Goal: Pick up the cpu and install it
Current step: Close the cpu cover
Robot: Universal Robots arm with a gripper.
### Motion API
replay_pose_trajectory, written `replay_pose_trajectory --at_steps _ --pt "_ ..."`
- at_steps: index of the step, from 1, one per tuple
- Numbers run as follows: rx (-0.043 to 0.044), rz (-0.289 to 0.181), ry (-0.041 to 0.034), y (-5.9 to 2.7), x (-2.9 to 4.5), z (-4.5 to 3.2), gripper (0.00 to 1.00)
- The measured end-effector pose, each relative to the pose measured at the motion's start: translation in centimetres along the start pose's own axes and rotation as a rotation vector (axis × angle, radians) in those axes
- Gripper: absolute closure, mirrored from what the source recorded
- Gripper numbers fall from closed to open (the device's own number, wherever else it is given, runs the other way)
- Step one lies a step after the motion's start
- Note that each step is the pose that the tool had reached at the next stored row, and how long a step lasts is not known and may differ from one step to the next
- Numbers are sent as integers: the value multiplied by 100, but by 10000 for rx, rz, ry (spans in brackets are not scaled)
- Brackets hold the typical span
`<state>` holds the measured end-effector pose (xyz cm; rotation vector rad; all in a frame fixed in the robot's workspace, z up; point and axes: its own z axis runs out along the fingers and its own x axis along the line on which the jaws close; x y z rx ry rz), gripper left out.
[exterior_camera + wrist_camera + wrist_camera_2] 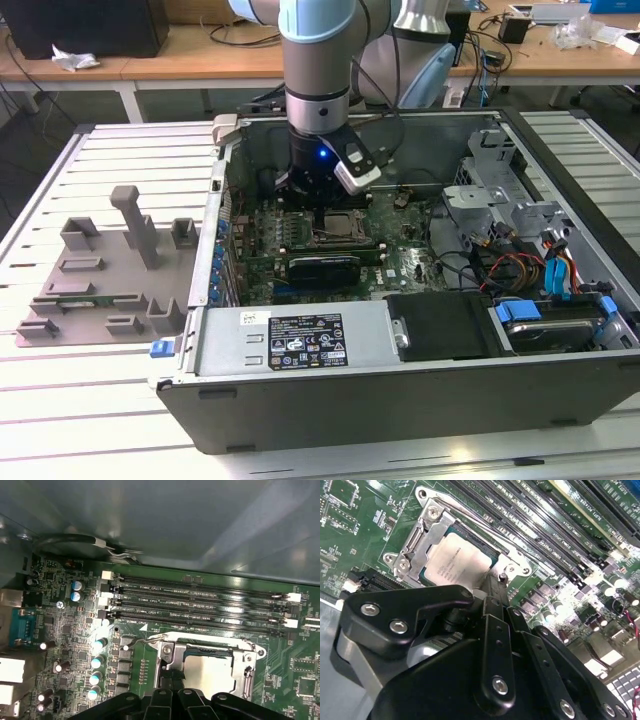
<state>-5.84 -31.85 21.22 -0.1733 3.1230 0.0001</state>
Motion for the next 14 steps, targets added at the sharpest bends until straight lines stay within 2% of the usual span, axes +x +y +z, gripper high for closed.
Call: replay_pose_trajectory --at_steps 2,7,14 --pt "2 0 1 1 -1 -39 89" --pt "3 -1 1 0 -4 -40 89" --pt "2 1 1 -20 -186 -37 89"
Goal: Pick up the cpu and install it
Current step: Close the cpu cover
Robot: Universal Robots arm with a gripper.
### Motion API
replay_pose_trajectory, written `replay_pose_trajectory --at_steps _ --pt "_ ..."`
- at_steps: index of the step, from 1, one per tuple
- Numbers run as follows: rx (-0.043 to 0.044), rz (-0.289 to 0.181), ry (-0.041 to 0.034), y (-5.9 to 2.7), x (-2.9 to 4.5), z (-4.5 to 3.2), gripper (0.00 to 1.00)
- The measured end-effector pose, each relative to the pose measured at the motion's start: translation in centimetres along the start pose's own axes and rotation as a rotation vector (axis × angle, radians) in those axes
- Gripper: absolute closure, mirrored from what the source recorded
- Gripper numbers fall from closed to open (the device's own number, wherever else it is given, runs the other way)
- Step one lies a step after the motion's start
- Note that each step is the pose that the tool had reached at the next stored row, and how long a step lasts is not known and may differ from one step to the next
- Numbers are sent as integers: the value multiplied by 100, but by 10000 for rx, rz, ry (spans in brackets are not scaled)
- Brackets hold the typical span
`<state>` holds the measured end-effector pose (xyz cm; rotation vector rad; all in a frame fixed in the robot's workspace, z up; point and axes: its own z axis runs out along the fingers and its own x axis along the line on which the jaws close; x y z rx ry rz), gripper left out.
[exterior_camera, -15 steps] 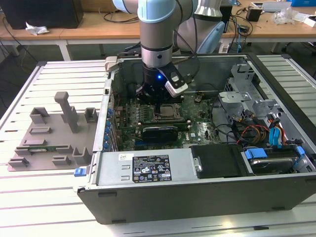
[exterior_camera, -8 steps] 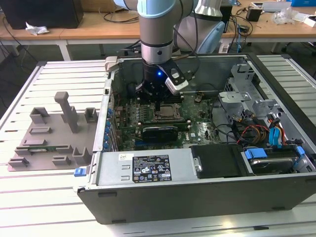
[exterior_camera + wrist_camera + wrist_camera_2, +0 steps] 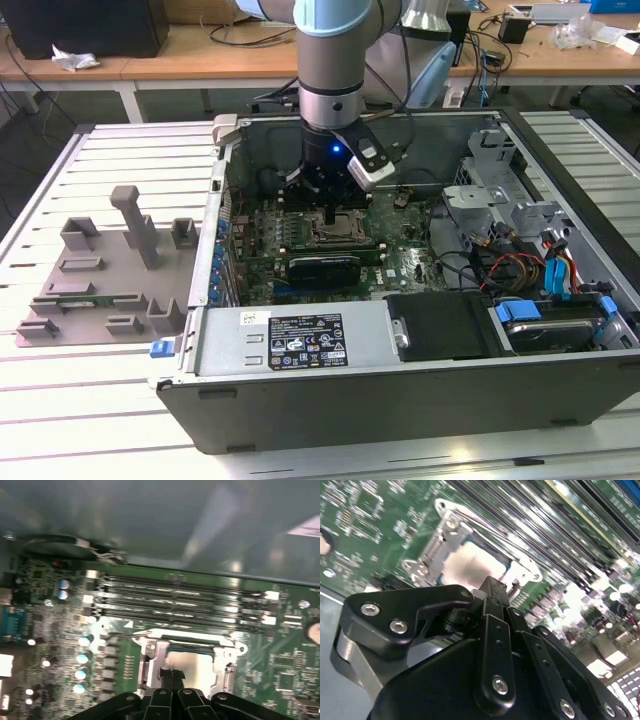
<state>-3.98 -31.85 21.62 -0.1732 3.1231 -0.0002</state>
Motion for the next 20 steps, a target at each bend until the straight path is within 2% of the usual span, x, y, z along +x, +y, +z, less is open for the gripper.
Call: replay_pose_trajectory --at_steps 6,8,10,13,20 --pt "-1 -3 -1 -13 -118 2 89" --pt "0 -1 0 -13 -121 -13 89" --pt "0 -1 -1 -14 -122 -94 89" --pt "0 -2 -1 -14 -123 -142 89" --pt "0 -2 0 -14 -123 -155 89"
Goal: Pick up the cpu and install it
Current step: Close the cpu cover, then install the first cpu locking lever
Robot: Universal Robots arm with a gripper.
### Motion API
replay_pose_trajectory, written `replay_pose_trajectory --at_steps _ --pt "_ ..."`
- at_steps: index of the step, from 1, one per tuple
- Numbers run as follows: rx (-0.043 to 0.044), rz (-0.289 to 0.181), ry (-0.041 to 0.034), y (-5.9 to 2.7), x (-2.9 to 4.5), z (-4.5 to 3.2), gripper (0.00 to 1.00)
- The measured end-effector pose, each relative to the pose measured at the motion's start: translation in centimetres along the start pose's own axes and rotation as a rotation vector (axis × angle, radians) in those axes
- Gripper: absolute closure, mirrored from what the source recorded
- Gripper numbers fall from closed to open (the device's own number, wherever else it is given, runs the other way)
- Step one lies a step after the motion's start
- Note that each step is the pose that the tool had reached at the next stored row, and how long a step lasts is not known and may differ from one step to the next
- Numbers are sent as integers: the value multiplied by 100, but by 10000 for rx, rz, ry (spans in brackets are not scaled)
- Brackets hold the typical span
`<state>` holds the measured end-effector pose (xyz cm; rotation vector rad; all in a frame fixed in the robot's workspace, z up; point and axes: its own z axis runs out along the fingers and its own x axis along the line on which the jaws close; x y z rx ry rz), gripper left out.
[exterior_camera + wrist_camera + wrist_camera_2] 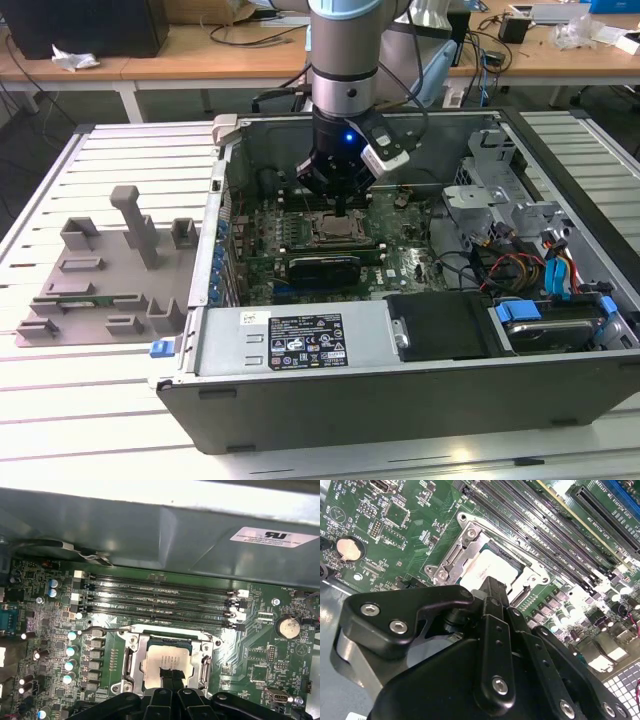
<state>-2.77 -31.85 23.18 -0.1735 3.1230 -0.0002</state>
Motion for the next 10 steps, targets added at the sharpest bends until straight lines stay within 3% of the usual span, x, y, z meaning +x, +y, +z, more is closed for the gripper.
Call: replay_pose_trajectory --at_steps 10 --pt "0 0 1 1 7 -20 89"
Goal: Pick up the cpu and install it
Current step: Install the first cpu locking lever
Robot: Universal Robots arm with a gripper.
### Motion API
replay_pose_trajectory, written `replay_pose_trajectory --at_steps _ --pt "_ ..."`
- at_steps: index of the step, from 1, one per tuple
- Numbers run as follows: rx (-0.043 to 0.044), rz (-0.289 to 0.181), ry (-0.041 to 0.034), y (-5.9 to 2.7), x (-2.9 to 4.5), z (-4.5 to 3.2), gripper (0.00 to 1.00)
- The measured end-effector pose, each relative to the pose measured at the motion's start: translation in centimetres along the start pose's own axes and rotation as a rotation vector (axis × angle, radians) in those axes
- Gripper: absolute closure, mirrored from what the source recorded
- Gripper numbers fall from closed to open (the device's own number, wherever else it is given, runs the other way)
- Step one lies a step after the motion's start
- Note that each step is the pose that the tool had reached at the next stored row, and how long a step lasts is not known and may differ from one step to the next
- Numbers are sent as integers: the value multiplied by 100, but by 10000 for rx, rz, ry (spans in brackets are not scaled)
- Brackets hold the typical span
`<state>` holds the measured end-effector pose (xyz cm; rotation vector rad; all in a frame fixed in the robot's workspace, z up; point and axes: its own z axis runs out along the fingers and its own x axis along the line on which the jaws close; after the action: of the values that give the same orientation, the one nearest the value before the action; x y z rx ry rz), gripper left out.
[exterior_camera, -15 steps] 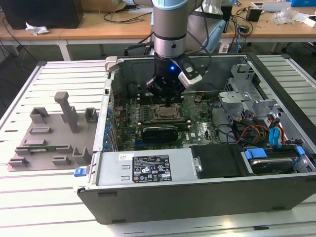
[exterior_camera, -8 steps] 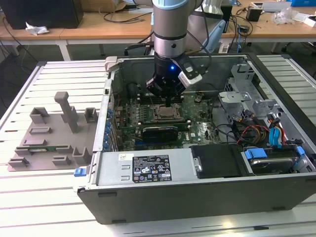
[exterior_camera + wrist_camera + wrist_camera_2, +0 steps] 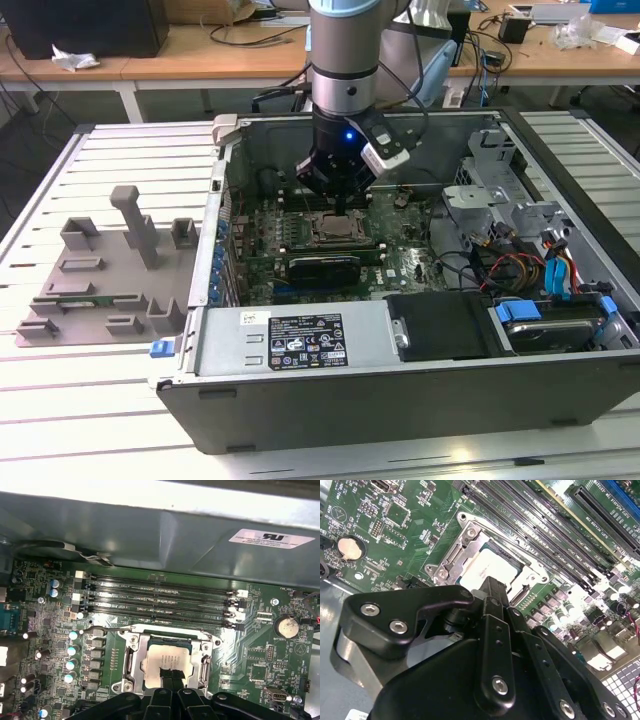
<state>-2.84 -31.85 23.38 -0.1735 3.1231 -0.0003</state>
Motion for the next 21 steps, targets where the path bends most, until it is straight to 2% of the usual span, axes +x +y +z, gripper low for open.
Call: replay_pose_trajectory --at_steps 6,12,18,21 --pt "-1 0 0 4 39 0 89" --pt "-1 0 -1 12 113 -1 89" --pt "0 0 -1 25 226 -3 89" --pt "-1 2 -1 35 312 -4 89"
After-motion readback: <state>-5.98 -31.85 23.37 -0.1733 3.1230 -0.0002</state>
